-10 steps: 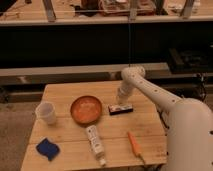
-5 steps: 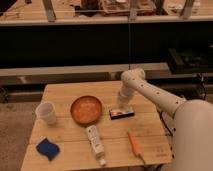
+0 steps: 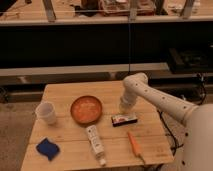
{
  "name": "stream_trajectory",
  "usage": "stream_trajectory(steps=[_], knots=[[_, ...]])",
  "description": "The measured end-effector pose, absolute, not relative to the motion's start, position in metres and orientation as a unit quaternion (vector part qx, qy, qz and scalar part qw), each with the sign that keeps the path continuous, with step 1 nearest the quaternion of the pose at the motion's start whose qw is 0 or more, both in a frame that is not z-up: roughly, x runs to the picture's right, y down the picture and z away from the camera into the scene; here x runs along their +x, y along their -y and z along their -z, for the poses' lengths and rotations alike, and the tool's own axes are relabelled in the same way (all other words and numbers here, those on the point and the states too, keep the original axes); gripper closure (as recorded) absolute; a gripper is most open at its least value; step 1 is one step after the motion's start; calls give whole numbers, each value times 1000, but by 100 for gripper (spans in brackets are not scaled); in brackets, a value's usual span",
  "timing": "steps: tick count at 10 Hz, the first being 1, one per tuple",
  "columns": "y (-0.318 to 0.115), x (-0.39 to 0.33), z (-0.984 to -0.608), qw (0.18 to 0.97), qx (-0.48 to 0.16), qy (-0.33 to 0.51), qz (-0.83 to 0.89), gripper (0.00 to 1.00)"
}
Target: Push the eraser across the table
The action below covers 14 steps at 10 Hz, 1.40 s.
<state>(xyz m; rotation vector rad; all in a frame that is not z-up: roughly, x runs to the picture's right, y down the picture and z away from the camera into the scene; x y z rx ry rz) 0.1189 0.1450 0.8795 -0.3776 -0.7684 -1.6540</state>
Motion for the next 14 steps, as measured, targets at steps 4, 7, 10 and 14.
stream_trajectory(steps=[4, 7, 10, 14], knots=[[-175, 136, -843, 595, -188, 322, 712, 99], [-203, 155, -820, 581, -235, 317, 712, 99], [-216, 163, -808, 578, -255, 319, 707, 99], [-210, 163, -812, 608, -216, 358, 675, 99]])
